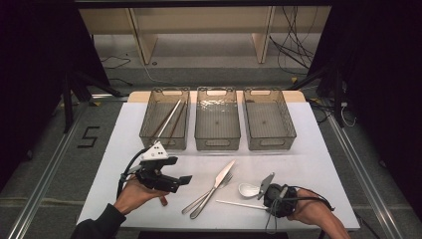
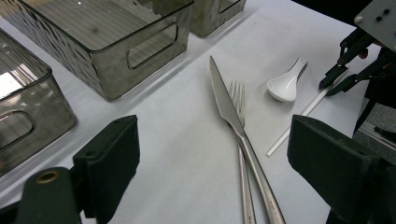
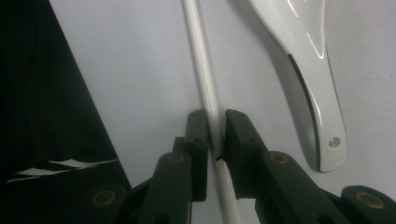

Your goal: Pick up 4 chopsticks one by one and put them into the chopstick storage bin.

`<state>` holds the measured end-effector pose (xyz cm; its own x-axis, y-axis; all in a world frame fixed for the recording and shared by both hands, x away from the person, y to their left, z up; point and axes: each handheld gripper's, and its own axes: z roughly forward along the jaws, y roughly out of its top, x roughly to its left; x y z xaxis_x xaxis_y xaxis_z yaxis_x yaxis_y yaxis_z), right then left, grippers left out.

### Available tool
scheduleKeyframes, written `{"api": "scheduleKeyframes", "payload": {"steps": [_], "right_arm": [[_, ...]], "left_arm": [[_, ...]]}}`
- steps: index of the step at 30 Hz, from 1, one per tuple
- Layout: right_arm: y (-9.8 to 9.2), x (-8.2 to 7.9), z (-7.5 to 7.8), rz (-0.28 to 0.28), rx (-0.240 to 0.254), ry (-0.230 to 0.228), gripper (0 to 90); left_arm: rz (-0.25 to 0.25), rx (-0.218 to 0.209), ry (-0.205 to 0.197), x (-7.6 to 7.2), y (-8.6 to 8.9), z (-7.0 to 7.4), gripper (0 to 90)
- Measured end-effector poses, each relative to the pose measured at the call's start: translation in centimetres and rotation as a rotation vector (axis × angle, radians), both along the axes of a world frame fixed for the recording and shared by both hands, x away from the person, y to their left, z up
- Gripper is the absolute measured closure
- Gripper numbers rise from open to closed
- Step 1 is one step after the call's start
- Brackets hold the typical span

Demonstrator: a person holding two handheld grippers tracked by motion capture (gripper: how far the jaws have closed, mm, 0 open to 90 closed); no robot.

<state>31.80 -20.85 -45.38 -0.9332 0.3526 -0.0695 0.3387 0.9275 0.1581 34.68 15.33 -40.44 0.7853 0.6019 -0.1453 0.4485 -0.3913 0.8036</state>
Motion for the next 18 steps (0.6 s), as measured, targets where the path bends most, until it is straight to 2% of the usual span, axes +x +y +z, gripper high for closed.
{"api": "scheduleKeyframes", "payload": {"steps": [7,12,18], "right_arm": [[0.07,-0.4,0.06,0.056,-0.017,0.02,83.5],[0.24,-0.7,0.04,0.096,-0.03,0.012,85.0],[0.36,-0.81,0.07,0.102,-0.041,0.01,85.3]], "left_arm": [[-0.001,-0.001,0.009,0.08,0.05,-0.1,16.4],[-0.004,0.001,0.015,0.15,0.03,-0.21,16.4],[-0.009,-0.003,0.025,0.17,-0.16,-0.33,16.4]]}}
